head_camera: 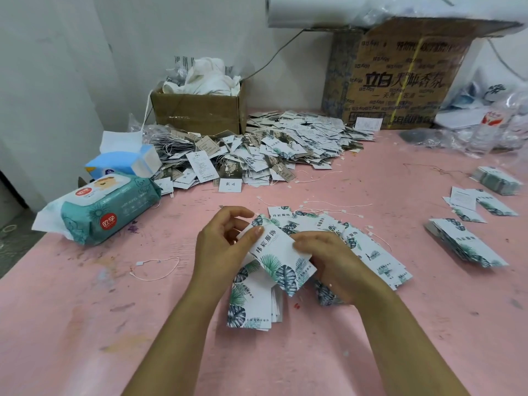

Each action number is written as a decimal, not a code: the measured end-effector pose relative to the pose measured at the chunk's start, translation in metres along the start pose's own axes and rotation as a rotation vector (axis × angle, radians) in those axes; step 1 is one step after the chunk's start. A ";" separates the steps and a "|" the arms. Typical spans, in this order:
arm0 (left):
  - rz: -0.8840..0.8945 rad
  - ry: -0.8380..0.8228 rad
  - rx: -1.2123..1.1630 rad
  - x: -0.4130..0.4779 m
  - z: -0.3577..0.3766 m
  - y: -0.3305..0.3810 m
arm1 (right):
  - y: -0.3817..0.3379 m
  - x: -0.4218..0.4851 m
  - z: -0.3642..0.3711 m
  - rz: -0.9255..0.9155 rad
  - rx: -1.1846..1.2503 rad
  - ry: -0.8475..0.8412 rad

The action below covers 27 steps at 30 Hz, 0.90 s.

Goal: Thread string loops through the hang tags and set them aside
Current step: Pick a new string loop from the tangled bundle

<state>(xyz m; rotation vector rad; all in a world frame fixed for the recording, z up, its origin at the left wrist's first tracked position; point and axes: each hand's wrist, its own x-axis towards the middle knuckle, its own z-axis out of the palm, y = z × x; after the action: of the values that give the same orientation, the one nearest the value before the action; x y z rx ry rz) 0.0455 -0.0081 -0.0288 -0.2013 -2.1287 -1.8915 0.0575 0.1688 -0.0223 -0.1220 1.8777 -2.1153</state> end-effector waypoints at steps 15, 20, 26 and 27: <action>-0.135 -0.141 0.623 0.000 0.000 -0.018 | -0.004 0.002 -0.008 -0.154 0.422 0.488; -0.157 -0.198 0.692 -0.002 0.003 -0.016 | -0.003 0.002 -0.007 -0.175 0.440 0.456; -0.085 -0.194 0.710 -0.002 0.003 -0.014 | -0.002 0.003 -0.009 -0.151 0.400 0.480; -0.079 -0.190 0.708 -0.003 0.003 -0.014 | -0.001 0.004 -0.010 -0.142 0.387 0.476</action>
<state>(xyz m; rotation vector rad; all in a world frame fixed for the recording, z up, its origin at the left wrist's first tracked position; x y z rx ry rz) 0.0436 -0.0068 -0.0429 -0.1455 -2.8129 -1.0725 0.0509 0.1772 -0.0232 0.3757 1.6743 -2.7498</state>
